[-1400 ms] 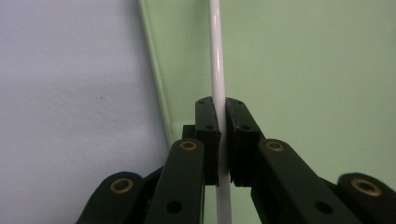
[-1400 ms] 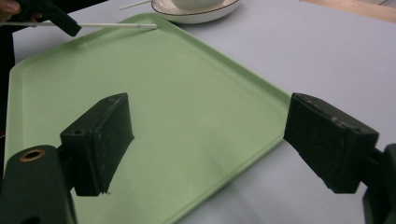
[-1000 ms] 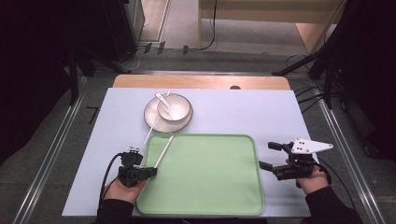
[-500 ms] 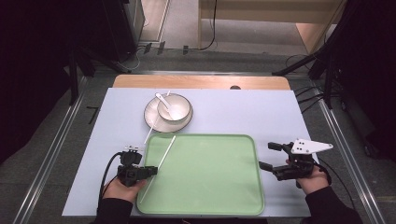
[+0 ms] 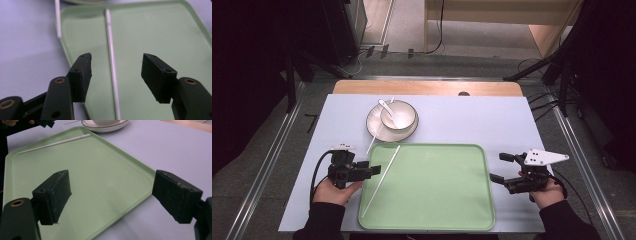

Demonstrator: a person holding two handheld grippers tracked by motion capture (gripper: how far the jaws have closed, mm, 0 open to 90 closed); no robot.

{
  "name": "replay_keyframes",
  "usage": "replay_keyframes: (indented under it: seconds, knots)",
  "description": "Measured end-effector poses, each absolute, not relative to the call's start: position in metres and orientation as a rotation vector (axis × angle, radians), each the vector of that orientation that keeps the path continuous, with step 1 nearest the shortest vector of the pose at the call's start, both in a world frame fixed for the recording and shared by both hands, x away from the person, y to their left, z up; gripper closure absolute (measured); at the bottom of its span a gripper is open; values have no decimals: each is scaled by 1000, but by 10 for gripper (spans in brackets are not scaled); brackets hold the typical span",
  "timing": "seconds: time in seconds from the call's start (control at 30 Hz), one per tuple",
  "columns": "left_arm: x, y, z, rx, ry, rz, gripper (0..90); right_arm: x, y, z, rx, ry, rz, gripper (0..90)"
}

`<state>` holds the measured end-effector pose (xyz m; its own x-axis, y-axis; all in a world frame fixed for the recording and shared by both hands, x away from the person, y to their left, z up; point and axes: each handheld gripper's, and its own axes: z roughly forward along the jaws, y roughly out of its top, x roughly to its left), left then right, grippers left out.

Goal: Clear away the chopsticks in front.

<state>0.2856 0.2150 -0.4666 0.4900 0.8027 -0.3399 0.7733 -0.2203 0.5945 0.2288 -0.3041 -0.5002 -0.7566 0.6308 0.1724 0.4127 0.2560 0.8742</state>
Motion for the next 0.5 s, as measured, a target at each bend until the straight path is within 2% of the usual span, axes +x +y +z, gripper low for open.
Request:
replay_keyframes:
  seconds: [0.2, 0.5]
  knots:
    - [306, 213, -452, 2034, 1240, 109, 371, 228, -306, -500, 989, 2302, 1506, 161]
    - [343, 219, -434, 2046, 1216, 119, 367, 228, -306, -501, 991, 2306, 1504, 161]
